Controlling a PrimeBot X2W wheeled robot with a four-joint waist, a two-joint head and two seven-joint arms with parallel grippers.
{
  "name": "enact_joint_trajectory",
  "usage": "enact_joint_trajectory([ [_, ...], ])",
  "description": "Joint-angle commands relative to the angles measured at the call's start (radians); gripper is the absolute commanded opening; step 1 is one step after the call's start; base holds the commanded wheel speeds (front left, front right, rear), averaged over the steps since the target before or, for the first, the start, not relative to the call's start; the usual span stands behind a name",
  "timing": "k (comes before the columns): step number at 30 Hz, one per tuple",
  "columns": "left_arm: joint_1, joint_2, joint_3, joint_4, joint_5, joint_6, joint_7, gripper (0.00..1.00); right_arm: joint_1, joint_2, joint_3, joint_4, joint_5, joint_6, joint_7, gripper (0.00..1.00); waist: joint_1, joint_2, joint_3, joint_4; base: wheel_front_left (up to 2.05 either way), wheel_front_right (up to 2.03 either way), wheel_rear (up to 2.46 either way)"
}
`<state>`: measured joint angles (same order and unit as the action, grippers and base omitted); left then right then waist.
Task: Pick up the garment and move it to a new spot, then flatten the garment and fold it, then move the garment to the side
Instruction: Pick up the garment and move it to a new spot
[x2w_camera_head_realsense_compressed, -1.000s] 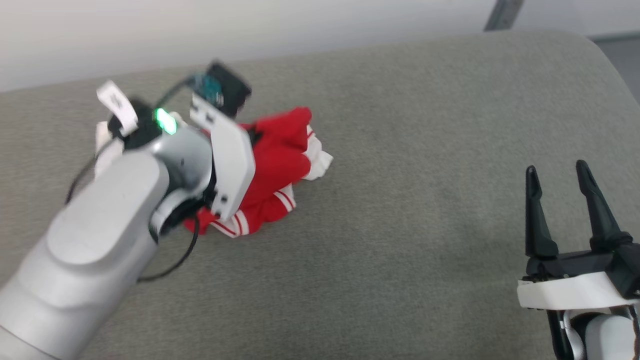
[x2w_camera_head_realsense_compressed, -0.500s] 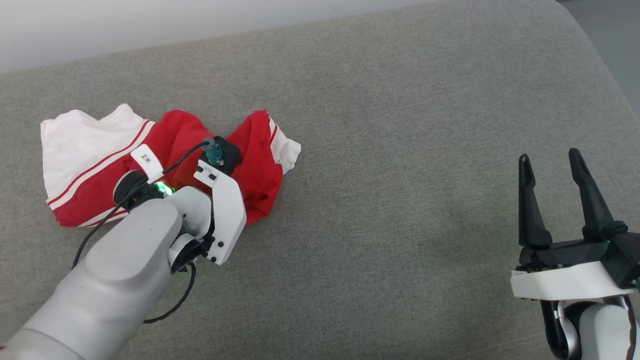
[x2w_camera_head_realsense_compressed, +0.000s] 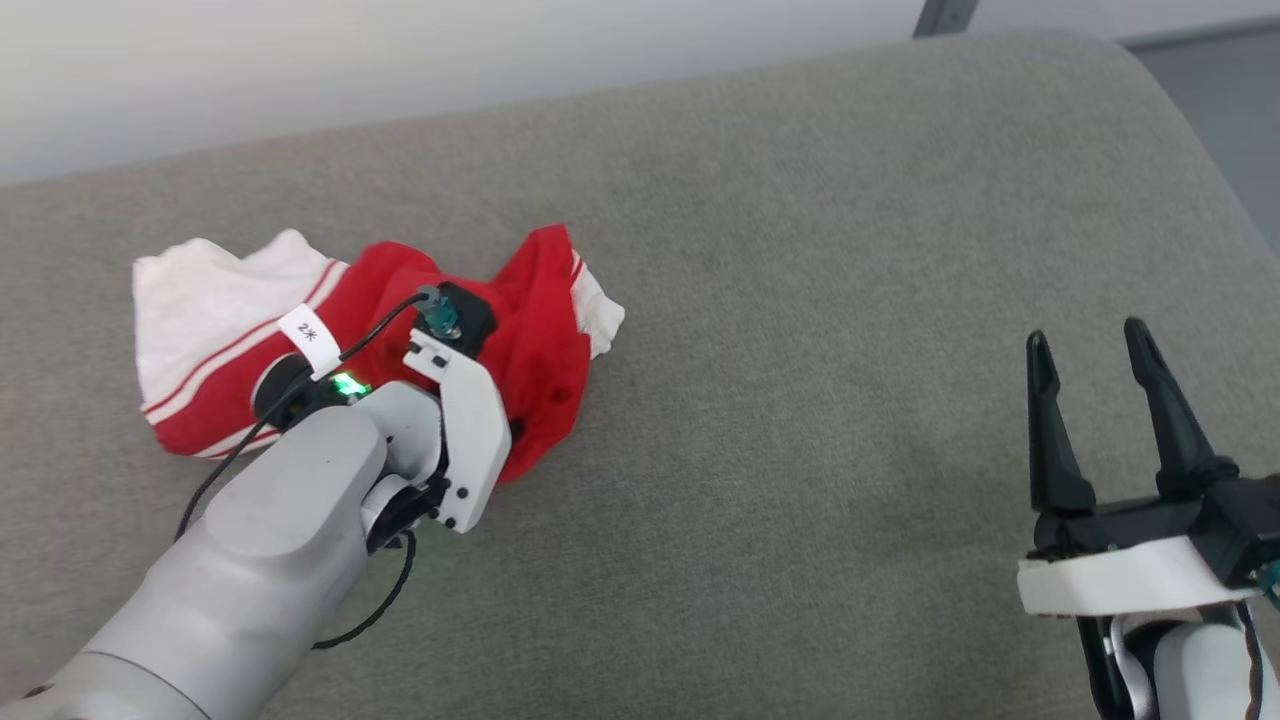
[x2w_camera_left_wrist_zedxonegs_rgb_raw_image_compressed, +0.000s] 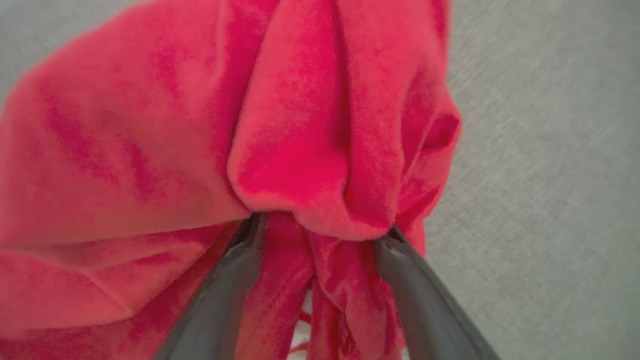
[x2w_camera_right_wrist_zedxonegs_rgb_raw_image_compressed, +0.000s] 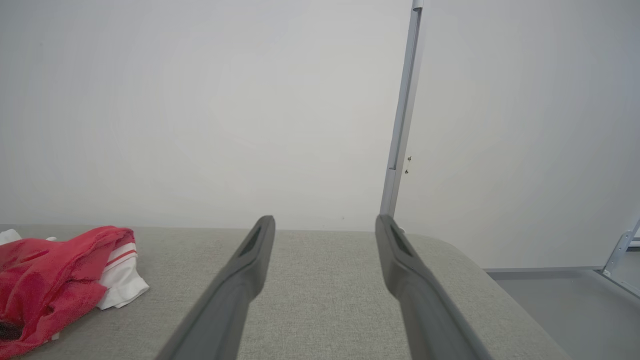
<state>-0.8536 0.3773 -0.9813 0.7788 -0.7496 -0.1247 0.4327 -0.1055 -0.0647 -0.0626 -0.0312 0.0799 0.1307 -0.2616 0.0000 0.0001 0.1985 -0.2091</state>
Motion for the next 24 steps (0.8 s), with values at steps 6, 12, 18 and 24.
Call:
enact_joint_trajectory([
  [6,0.019,0.032,0.027,-0.080,-0.029,-0.005,-0.156,1.00,0.040,-0.027,0.010,0.001,0.010,0.000,-0.005,1.00,0.0000,-0.0001,-0.071,0.052,0.00,0.00,0.00],
  [12,0.095,0.095,0.102,-0.192,-0.029,0.041,-0.396,1.00,0.075,-0.060,0.015,0.020,0.027,0.000,-0.005,1.00,0.0000,-0.0001,-0.121,0.102,0.00,0.00,0.00],
  [18,0.214,0.160,0.179,-0.277,-0.051,0.116,-0.580,1.00,0.099,-0.084,0.007,0.034,0.041,0.000,-0.005,1.00,0.0000,-0.0001,-0.156,0.141,0.00,0.00,0.00],
  [24,0.348,0.214,0.251,-0.365,-0.074,0.185,-0.678,1.00,0.120,-0.108,-0.007,0.054,0.052,0.000,-0.005,1.00,0.0000,-0.0001,-0.182,0.177,0.00,0.00,0.00],
])
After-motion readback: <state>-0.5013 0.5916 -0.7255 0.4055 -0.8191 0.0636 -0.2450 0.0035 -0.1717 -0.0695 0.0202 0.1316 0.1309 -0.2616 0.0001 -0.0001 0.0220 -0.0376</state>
